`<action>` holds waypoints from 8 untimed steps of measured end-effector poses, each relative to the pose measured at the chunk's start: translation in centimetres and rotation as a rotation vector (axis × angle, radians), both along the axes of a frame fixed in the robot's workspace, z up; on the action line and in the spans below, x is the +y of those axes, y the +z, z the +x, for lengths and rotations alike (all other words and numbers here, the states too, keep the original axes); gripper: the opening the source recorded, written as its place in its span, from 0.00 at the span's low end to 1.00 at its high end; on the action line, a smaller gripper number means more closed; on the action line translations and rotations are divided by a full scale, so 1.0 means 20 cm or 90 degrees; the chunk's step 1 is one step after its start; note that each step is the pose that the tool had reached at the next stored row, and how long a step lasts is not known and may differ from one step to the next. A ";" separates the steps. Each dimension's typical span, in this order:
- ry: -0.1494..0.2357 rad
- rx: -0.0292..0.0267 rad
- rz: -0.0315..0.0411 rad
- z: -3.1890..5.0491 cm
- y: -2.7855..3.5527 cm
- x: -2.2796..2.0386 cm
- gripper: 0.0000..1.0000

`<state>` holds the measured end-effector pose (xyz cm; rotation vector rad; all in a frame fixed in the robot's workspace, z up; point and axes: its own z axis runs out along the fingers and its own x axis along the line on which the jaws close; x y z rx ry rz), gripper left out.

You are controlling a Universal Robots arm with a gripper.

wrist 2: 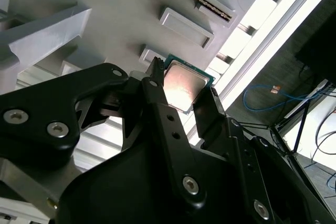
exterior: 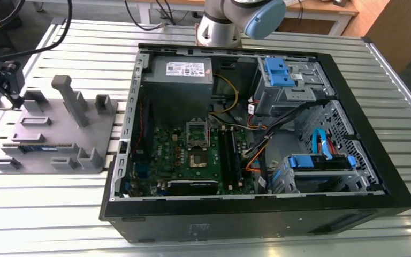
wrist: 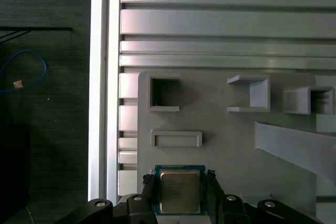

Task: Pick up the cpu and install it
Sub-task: 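Pick up the cpu and move it towards the insertion slot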

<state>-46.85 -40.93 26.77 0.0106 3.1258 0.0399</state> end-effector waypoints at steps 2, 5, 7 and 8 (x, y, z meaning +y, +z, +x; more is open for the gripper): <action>0.000 -0.0001 0.0000 0.000 0.002 0.000 0.47; 0.000 0.0000 0.0000 0.000 0.005 0.000 0.47; 0.000 0.0001 -0.0001 0.000 0.007 0.000 0.47; 0.000 0.0001 -0.0001 0.000 0.008 0.000 0.47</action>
